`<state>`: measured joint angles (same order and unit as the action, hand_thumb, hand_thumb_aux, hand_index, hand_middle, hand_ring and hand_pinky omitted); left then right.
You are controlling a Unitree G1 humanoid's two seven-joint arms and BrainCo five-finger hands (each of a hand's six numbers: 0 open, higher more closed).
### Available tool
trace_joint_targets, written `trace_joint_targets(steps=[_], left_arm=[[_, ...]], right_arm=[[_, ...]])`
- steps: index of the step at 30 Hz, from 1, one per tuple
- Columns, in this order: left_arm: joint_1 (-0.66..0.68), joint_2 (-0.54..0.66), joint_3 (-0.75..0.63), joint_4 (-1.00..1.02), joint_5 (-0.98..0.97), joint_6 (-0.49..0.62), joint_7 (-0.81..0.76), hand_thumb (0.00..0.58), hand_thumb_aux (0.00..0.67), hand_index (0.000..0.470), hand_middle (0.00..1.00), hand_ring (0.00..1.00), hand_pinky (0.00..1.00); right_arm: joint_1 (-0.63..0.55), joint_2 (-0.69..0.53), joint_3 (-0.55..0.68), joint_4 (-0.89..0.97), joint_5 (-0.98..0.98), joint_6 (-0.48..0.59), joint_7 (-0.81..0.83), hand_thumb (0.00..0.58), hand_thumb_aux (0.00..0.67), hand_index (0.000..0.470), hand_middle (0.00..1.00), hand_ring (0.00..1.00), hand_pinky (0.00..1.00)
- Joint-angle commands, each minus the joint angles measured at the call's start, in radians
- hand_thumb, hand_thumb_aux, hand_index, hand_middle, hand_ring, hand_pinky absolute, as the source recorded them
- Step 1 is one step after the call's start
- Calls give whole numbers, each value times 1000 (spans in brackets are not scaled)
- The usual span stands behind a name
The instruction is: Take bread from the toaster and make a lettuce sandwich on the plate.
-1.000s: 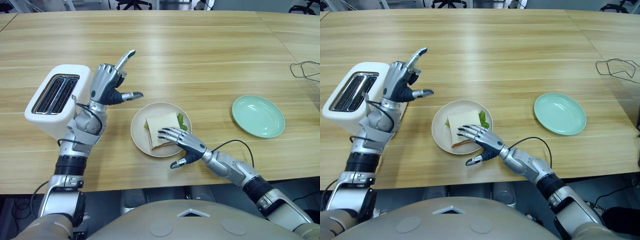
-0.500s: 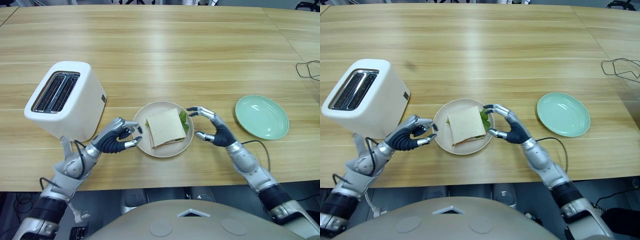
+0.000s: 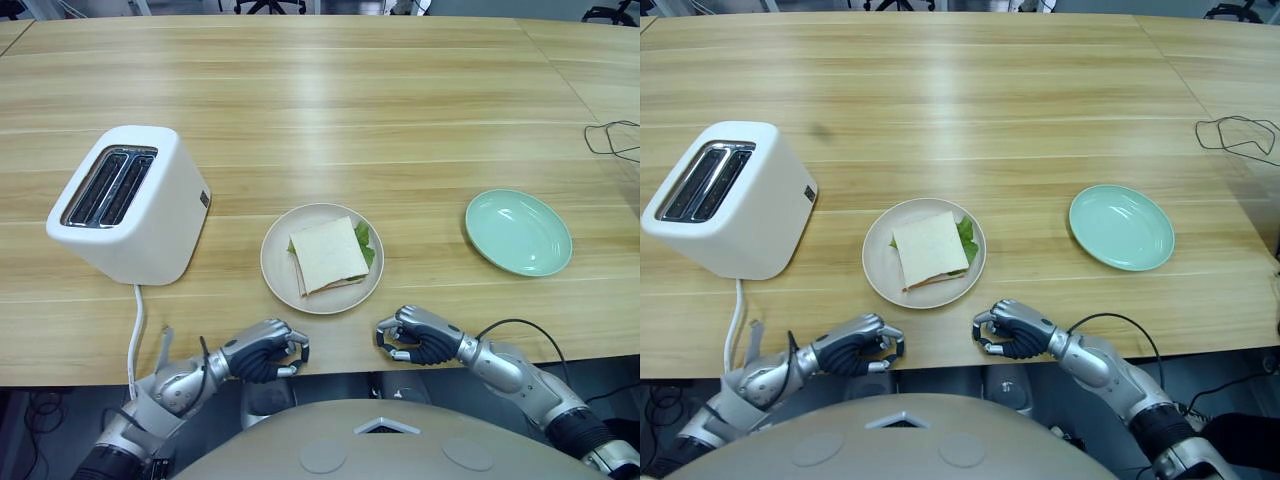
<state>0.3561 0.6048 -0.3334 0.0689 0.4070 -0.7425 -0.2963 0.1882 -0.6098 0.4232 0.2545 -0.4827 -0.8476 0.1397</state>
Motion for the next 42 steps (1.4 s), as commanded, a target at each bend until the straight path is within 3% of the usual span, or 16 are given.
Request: trace_joint_targets(steps=[1,9,15,20,30,34,35,36,37,38,39,40,41,42], left_arm=[[-69,-48,-12,100,157,96,81,580,670,460,1000,1000,1000],[-287,-169,-15,317,261,236,265,580,670,460,1000,1000,1000],[-550,-266,-44,629,280,274,374,580,670,460,1000,1000,1000],[-739,-316,-90,883,308,266,469,580,670,460,1000,1000,1000],[-919,-408,-106,1155,278,225,584,580,670,460,1000,1000,1000],[-901,-414,-102,1125,255,90,659,580,670,460,1000,1000,1000],[-884,-409,-98,1098,240,24,667,564,560,384,973,973,973],[-862,-403,-94,1061,222,-53,666,524,462,317,910,910,910],[-840,-394,-96,1016,215,-123,671,452,355,244,533,533,533],[-815,-381,-98,957,210,-183,668,408,305,209,267,267,267],[-791,-370,-93,896,200,-230,666,248,163,112,0,0,0],[-770,-362,-80,838,178,-263,659,116,71,49,0,0,0],[-750,-357,-57,774,139,-288,648,18,11,7,0,0,0],[-735,-355,-30,720,95,-303,638,18,11,7,0,0,0]], right_arm=[[-60,54,11,64,-194,80,-111,580,670,460,1000,1000,1000],[-255,179,87,244,-446,220,-382,580,670,460,1000,1000,1000],[-493,302,129,577,-467,354,-493,580,670,460,1000,1000,1000],[-683,399,165,851,-454,405,-537,580,670,460,1000,1000,1000],[-823,480,175,1053,-391,447,-560,580,670,460,1000,1000,1000],[-807,466,170,1043,-365,399,-607,580,670,460,1000,1000,1000],[-800,458,167,1032,-357,376,-620,554,528,363,965,965,965],[-791,446,163,1016,-348,344,-631,470,378,260,847,847,847],[-779,433,151,997,-329,312,-634,190,121,83,635,635,635],[-763,417,135,967,-303,269,-636,58,34,23,525,525,525],[-746,401,117,934,-274,223,-632,0,0,0,231,231,231],[-728,385,99,894,-245,180,-625,0,0,0,0,0,0],[-710,368,79,843,-215,135,-623,0,0,0,0,0,0],[-694,353,59,790,-189,105,-621,0,0,0,0,0,0]])
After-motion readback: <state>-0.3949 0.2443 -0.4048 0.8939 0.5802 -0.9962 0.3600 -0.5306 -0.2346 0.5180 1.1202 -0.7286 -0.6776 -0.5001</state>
